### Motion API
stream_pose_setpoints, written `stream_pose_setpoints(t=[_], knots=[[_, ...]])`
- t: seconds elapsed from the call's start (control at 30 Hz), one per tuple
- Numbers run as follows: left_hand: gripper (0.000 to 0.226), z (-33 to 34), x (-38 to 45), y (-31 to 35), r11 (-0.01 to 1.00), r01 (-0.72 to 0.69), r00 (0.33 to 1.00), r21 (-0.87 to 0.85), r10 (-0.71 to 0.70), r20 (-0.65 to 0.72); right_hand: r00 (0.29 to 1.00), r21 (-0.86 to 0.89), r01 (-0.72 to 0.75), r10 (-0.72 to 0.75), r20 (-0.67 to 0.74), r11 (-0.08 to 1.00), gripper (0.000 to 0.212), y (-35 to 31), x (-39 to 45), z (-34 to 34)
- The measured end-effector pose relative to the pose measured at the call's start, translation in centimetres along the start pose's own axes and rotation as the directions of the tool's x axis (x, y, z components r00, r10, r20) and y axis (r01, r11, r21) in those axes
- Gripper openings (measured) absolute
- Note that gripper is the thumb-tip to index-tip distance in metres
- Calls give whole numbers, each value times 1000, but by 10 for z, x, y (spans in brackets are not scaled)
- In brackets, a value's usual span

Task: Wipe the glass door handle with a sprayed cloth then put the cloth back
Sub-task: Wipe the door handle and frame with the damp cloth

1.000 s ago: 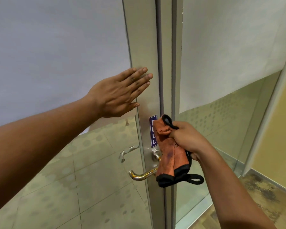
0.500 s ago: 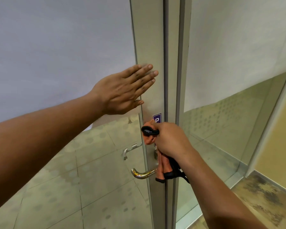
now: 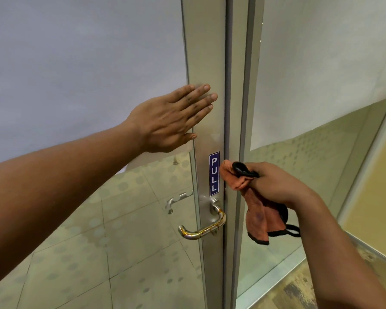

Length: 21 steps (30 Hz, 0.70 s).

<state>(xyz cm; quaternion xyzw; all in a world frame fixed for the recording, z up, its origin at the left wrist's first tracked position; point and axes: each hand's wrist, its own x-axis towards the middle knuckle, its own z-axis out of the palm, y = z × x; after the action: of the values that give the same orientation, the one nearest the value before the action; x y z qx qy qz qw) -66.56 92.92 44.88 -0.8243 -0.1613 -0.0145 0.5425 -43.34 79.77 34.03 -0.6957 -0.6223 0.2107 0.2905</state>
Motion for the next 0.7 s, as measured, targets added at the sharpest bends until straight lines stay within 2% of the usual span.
stream_pose_setpoints(t=[0.13,0.3,0.57,0.7], knots=[[74,0,0,0,1000,4,1000,9,-4,11,990,-70,113,-107,93,991,56,8,12,26],[73,-1,0,1,1000,-1,1000,6,1,8,982,-127,149,-132,134,981,46,17,17,69],[73,2,0,1,1000,-1,1000,4,1,-11,990,73,52,-61,126,996,43,34,19,100],[74,2,0,1,1000,-2,1000,5,2,-5,982,147,-86,59,181,985,38,31,22,107]])
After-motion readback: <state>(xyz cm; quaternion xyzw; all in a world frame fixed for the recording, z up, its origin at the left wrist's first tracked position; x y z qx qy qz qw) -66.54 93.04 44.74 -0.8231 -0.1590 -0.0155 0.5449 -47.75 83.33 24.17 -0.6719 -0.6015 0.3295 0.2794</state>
